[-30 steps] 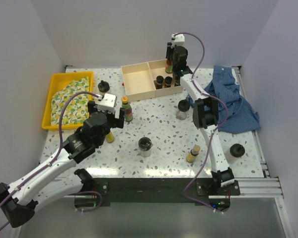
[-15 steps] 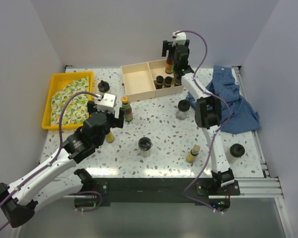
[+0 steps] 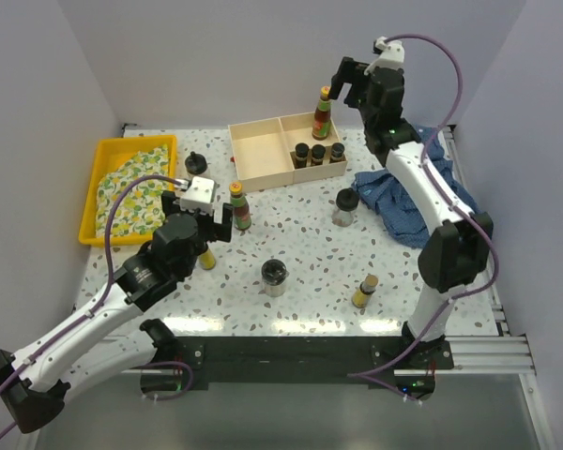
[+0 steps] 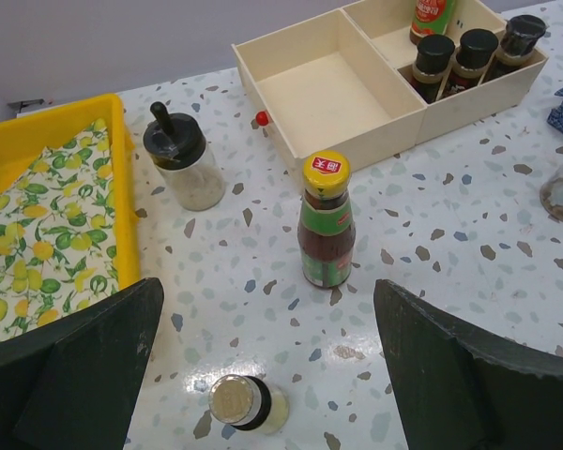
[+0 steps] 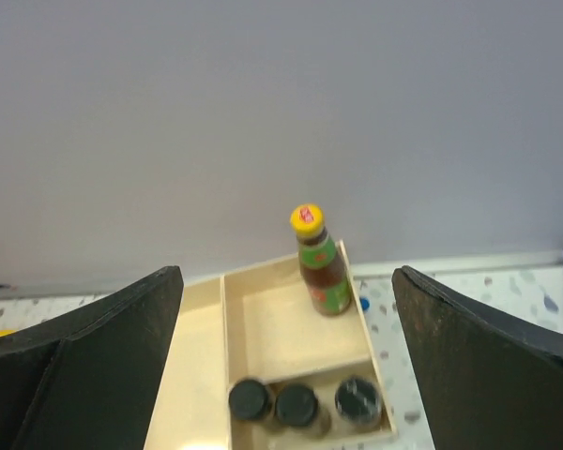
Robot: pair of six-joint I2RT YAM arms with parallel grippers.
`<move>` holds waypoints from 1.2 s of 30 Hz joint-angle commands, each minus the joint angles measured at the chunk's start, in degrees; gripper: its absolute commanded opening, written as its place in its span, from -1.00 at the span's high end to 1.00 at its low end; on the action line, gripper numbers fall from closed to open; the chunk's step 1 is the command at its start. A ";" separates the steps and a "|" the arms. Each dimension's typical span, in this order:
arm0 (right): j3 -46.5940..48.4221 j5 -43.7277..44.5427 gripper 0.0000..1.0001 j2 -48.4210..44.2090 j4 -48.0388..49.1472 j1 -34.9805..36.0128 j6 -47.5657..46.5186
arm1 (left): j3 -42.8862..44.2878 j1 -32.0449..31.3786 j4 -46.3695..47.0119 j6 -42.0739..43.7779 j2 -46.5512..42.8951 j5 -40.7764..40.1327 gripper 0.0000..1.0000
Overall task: Organize the condiment bottles
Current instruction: Move the bottle to the center of the board.
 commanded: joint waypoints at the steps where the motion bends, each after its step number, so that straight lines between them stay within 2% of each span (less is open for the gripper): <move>1: -6.78 -1.14 -0.97 -9.30 -20.50 0.33 8.06 | -0.26 0.02 2.37 0.97 -0.82 -0.07 -1.00; 8: -19.53 -4.13 -0.97 -27.65 -34.42 0.50 11.32 | 0.01 0.02 2.37 0.88 -1.00 0.81 -1.00; 13: -27.45 -14.04 -0.89 -35.67 -40.48 0.76 8.69 | 0.01 0.02 2.37 0.97 -0.65 0.73 -1.00; 17: -32.02 -20.82 -0.82 -39.28 -41.72 1.47 7.98 | -0.08 -0.07 2.63 0.62 0.31 0.46 -1.00; 21: -36.94 -21.54 -0.79 -42.01 -40.06 2.70 7.80 | 0.88 0.11 2.55 -1.84 2.25 1.34 -1.00; 25: -39.49 -23.03 -0.80 -44.82 -38.04 2.79 7.72 | 6.05 0.81 0.19 -6.67 6.46 3.53 -0.93; 29: -40.20 -24.52 -0.80 -47.80 -38.30 2.79 6.23 | 10.28 5.19 -1.58 -8.61 12.78 9.67 -0.78; 30: -40.29 -24.61 -0.80 -48.42 -38.47 2.79 5.62 | 10.90 8.08 -1.67 -8.96 13.76 11.87 -0.73; 31: -40.29 -24.70 -0.81 -49.04 -38.91 2.70 5.26 | 11.95 9.76 -1.84 -9.57 14.81 16.85 -0.67; 33: -40.73 -24.87 -0.81 -51.14 -39.00 2.79 4.39 | 12.84 13.19 -1.85 -9.76 17.54 20.49 -0.49; 36: -42.21 -24.87 -0.82 -54.30 -38.30 2.79 4.03 | 15.03 13.38 -2.37 -8.35 21.14 22.34 -0.34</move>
